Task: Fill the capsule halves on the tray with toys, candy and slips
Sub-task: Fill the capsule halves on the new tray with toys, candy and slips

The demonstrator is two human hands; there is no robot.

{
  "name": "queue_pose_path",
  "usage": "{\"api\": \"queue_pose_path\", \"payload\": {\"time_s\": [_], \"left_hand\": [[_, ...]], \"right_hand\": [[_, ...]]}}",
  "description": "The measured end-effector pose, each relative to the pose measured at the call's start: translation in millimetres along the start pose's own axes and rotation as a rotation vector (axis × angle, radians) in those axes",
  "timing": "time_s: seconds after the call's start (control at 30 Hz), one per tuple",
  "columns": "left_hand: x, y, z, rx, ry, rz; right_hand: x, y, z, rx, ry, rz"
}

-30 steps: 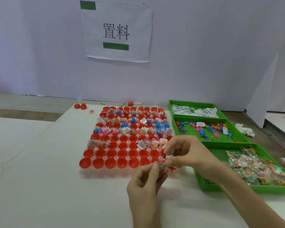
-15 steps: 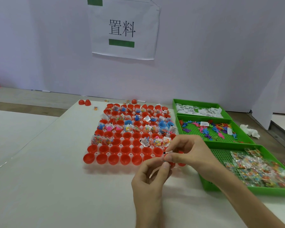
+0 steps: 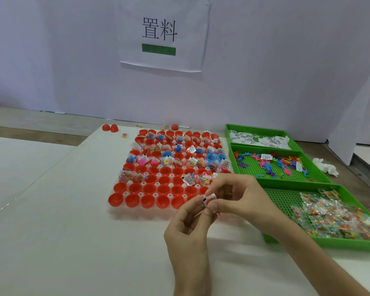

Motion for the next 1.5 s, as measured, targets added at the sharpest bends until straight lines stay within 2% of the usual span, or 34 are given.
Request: {"api": "queue_pose_path", "payload": {"time_s": [0.27, 0.47, 0.63, 0.87, 1.13, 1.27, 1.37, 1.5], "left_hand": [[1.0, -4.3, -2.1, -0.104, -0.002, 0.054], [2.4, 2.8, 0.2, -0.101, 0.020, -0.007], [4.5, -3.3, -7.3, -0.106, -0.025, 0.014], [9.5, 0.1, -14.5, -0.172, -0.099, -0.034], [12.3, -7.2, -5.8, -0.303, -0.106, 0.028], [11.1, -6.0, -3.5, -0.256, -0.061, 0.002], [7.8, 1.4, -2.5, -0.144, -0.027, -0.062], [5.4, 10.8, -9.3, -0.101, -0.095, -0.166]], "right_hand": [[0.8, 5.0, -5.1, 0.007, -0.033, -0.043], [-0.7, -3.2, -4.1, -0.010, 0.043, -0.075], [-0.7, -0.2, -2.4, 0.006, 0.090, -0.133], [0.7, -2.2, 5.0, 0.032, 0.027, 0.032], [7.3, 9.3, 7.2, 0.376, -0.072, 0.158], [8.6, 3.1, 23.4, 0.663, 0.054, 0.207], [6.9, -0.3, 32.3, 0.704, 0.100, 0.162], [-5.4, -9.1, 39.0, 0.702, 0.082, 0.116]]}}
Point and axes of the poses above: each hand's wrist, its own x-axis away from the middle knuckle, its own y-axis out of the back of the hand, z = x × y, the point moved 8 cm from there along -x, towards the middle knuckle, and after that the axes turned 2 degrees about -x, right-handed, at the moved point
